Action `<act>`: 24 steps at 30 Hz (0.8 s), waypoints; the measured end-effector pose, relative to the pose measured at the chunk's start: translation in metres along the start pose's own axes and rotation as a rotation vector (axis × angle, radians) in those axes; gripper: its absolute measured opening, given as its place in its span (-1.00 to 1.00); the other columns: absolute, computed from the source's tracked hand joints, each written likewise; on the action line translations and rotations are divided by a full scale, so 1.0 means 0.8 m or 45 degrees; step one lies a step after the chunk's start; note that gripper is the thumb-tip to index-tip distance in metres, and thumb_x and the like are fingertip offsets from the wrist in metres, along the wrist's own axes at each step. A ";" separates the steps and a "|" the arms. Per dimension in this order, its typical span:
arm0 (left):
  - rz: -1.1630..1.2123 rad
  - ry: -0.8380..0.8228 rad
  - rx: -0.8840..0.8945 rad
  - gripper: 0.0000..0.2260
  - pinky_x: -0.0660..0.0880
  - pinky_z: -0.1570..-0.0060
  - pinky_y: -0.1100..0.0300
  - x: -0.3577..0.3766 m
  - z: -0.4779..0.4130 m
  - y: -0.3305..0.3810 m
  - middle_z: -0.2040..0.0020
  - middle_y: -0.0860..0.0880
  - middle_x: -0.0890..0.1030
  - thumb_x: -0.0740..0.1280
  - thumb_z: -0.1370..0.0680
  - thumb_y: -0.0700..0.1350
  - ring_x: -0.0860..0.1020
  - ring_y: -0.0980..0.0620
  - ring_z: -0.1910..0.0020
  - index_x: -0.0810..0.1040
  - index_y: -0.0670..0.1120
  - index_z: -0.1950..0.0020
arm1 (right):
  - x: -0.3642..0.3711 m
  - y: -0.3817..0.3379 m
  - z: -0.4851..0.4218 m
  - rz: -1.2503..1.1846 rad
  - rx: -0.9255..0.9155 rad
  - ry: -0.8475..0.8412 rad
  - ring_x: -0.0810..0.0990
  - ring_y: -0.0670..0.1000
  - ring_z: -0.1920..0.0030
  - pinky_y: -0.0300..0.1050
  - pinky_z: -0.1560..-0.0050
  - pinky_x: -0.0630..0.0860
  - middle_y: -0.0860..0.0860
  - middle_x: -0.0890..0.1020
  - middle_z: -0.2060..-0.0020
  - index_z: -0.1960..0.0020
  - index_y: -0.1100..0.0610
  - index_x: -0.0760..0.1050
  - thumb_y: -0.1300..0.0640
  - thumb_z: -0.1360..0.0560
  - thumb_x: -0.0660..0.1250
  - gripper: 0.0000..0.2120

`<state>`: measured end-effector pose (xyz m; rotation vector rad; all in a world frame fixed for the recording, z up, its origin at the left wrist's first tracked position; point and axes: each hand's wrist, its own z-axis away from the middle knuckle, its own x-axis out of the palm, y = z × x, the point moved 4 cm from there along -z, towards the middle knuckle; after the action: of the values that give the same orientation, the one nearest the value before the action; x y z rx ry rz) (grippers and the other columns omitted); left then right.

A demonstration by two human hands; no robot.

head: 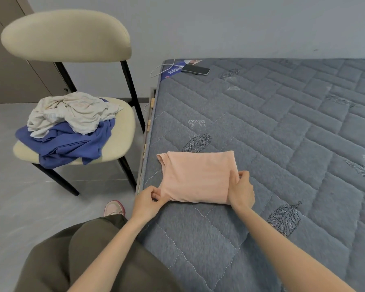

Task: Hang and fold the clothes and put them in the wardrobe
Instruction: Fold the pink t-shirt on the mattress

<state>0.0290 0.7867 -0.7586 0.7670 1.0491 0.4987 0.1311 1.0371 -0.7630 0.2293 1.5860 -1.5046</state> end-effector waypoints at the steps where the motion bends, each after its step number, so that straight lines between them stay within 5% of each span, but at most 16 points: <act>1: -0.051 0.002 0.020 -0.87 0.35 0.30 0.36 -0.001 -0.001 -0.001 0.24 0.03 0.54 0.42 -0.48 -0.11 0.45 0.16 0.28 0.51 -0.11 0.12 | 0.000 -0.002 0.000 -0.013 -0.019 -0.003 0.46 0.14 0.15 0.01 0.10 0.39 0.06 0.51 0.17 -0.03 0.10 0.29 -0.13 -0.62 0.03 -0.71; 11: -0.246 -0.091 0.034 -0.85 0.25 0.38 0.38 0.000 -0.009 -0.009 0.29 0.09 0.46 0.40 -0.50 -0.13 0.44 0.08 0.24 0.43 -0.06 0.16 | 0.000 -0.006 -0.003 0.099 -0.033 -0.001 0.47 0.13 0.17 -0.02 0.16 0.37 0.13 0.58 0.12 0.00 0.11 0.26 -0.07 -0.63 0.02 -0.75; 15: -0.123 -0.167 0.003 -0.76 0.31 0.34 0.31 -0.005 -0.029 0.006 0.21 0.03 0.52 0.42 -0.47 0.02 0.47 0.08 0.24 0.45 -0.10 0.05 | -0.004 -0.017 -0.014 0.093 -0.063 -0.036 0.53 0.15 -0.03 -0.03 0.08 0.35 0.09 0.55 -0.11 -0.15 0.13 0.34 0.01 -0.61 0.09 -0.78; 20: 0.085 -0.027 -0.108 -0.76 0.30 0.26 0.23 0.005 -0.055 0.042 0.18 0.07 0.45 0.20 -0.59 0.06 0.47 0.01 0.06 0.42 -0.13 0.01 | 0.003 -0.041 -0.026 0.087 -0.040 -0.157 0.49 0.19 -0.20 0.04 -0.10 0.38 0.10 0.46 -0.26 -0.27 0.19 0.31 -0.07 -0.60 0.11 -0.61; 24: 0.122 0.139 -0.141 -0.75 0.31 0.10 0.14 0.014 -0.079 0.054 0.06 -0.07 0.52 0.13 -0.62 0.02 0.49 -0.13 -0.08 0.43 -0.15 -0.01 | 0.009 -0.043 -0.035 0.081 -0.019 -0.154 0.51 0.18 -0.10 0.03 -0.01 0.35 0.10 0.49 -0.18 -0.14 0.16 0.28 -0.08 -0.62 0.05 -0.70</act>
<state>-0.0238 0.8422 -0.7498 0.7008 1.0794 0.6814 0.0905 1.0499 -0.7483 0.1757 1.4805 -1.4306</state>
